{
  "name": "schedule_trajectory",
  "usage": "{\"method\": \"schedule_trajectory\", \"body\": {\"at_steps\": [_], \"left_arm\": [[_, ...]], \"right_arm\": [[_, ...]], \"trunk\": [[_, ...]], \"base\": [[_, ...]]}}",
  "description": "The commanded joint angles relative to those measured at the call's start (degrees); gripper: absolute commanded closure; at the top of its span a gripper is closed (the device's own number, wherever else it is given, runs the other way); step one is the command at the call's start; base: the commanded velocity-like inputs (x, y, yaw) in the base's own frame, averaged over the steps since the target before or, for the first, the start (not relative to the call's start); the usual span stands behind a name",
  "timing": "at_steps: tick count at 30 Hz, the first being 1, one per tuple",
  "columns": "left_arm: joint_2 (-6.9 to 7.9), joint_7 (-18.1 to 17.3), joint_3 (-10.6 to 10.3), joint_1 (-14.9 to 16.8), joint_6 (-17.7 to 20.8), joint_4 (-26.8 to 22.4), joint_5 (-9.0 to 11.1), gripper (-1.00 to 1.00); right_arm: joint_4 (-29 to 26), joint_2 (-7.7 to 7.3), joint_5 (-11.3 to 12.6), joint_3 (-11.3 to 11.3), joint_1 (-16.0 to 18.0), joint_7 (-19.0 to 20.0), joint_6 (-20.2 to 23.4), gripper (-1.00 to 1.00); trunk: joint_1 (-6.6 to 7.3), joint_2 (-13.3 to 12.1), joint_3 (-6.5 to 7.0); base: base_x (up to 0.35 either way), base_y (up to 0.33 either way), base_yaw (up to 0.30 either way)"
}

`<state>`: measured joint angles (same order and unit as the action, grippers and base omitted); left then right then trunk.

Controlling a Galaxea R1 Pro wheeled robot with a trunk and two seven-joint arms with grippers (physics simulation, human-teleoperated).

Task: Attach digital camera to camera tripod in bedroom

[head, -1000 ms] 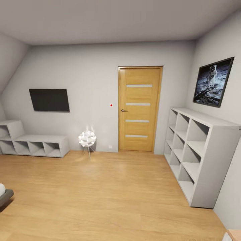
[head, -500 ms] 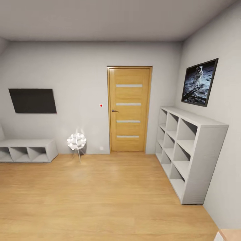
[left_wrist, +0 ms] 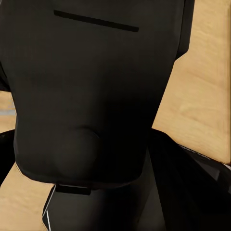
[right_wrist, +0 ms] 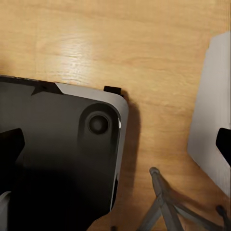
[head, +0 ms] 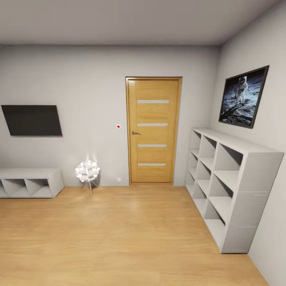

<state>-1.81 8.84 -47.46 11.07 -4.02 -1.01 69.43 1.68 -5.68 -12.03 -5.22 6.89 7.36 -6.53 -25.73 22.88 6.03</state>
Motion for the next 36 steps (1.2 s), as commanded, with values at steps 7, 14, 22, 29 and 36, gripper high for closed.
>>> {"method": "schedule_trajectory", "body": {"at_steps": [7, 14, 22, 29, 36], "left_arm": [[0.04, 0.1, -0.5, 0.0, -0.1, 0.0, 0.4, 1.0], [0.05, 0.1, -0.4, 0.0, 0.0, 0.0, 0.5, 1.0], [0.12, 0.2, -0.4, 0.0, 0.1, 0.0, 0.6, 1.0], [0.14, 0.2, -0.2, 0.0, 0.1, 0.0, 0.6, 1.0], [0.14, 0.2, -0.1, 0.0, 0.1, 0.0, 0.7, 1.0]], "right_arm": [[0.2, 0.01, -0.5, -0.5, 0.1, 0.1, -0.4, -1.0], [0.2, 0.12, -0.5, -0.3, 0.1, 0.3, -0.3, -1.0], [0.2, 0.14, -0.5, -0.3, 0.1, 0.1, 0.6, -1.0], [0.2, 0.14, -0.5, -0.3, 0.1, 0.0, 1.5, -1.0], [0.2, 0.15, -0.5, -0.3, 0.1, 0.0, 1.6, -1.0]], "trunk": [[-0.05, 0.0, -0.02], [-0.05, 0.0, -0.02], [-0.05, 0.0, -0.02], [-0.05, 0.0, -0.02], [-0.05, 0.0, -0.02]], "base": [[0.323, 0.0, 0.0], [0.323, 0.0, 0.003], [0.323, 0.0, 0.172], [0.323, 0.0, 0.256], [0.323, 0.0, 0.268]]}}
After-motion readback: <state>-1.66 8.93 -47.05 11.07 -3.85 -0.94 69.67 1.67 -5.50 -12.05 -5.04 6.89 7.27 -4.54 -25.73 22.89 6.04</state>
